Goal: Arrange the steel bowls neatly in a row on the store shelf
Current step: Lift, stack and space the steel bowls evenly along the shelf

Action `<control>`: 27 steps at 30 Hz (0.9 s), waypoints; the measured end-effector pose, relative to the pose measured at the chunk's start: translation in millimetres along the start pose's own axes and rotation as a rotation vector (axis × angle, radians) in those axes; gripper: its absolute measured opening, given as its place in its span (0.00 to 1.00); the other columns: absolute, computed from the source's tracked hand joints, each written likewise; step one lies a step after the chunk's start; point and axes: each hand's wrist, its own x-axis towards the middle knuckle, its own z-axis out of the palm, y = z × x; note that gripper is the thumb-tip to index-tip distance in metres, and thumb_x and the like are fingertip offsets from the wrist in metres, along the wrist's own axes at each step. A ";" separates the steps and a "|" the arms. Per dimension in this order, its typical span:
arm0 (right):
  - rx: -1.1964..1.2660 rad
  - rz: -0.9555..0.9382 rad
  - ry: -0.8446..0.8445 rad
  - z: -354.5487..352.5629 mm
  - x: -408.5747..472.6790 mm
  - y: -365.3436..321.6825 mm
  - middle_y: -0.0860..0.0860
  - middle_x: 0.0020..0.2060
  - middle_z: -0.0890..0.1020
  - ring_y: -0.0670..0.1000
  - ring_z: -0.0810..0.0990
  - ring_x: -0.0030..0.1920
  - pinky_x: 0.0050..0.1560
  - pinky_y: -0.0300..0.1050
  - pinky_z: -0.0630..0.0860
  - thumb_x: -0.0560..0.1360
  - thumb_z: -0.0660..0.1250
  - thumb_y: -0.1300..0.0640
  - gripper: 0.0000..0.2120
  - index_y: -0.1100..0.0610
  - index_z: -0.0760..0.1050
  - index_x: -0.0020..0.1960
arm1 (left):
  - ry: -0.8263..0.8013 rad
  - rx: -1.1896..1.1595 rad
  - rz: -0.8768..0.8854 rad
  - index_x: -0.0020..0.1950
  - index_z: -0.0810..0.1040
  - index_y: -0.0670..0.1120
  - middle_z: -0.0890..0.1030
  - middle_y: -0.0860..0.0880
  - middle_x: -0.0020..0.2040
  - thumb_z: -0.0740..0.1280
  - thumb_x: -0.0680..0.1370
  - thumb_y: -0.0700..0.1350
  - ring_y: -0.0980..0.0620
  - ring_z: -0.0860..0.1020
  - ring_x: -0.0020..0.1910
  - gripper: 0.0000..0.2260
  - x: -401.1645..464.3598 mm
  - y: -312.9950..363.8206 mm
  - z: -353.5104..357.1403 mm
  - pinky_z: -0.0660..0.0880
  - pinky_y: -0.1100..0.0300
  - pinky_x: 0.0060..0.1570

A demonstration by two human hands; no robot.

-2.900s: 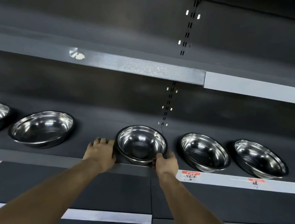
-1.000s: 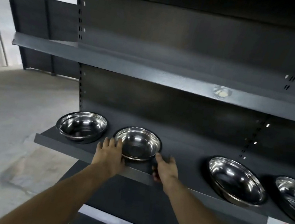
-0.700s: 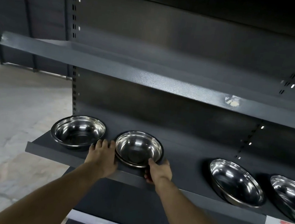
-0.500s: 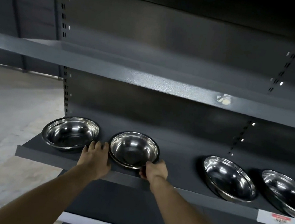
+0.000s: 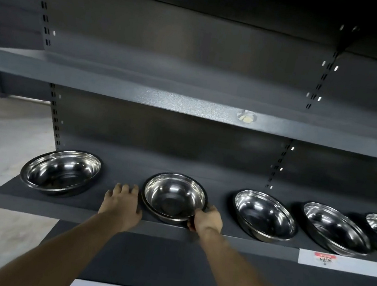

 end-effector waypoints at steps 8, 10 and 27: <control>-0.046 -0.005 0.013 -21.3 3.1 1.3 0.58 0.41 0.83 0.50 0.76 0.23 0.18 0.35 0.71 0.78 0.62 0.62 0.11 0.58 0.78 0.57 | -0.005 0.004 0.032 0.79 0.54 0.44 0.64 0.44 0.75 0.61 0.78 0.56 0.43 0.58 0.77 0.34 0.7 25.8 1.4 0.59 0.48 0.75; -0.042 -0.010 0.006 -21.9 2.8 1.7 0.58 0.41 0.82 0.50 0.76 0.23 0.17 0.34 0.69 0.78 0.62 0.62 0.11 0.57 0.79 0.57 | -0.010 0.005 0.035 0.79 0.54 0.44 0.64 0.44 0.75 0.61 0.78 0.56 0.43 0.58 0.77 0.34 0.0 27.2 1.3 0.59 0.48 0.75; -0.240 -0.130 0.212 -17.0 -6.6 -8.4 0.57 0.60 0.82 0.60 0.79 0.63 0.61 0.48 0.74 0.79 0.63 0.44 0.25 0.59 0.71 0.69 | 0.005 0.037 0.000 0.79 0.56 0.44 0.64 0.44 0.75 0.61 0.78 0.57 0.42 0.58 0.77 0.33 -0.5 11.9 -4.8 0.60 0.48 0.74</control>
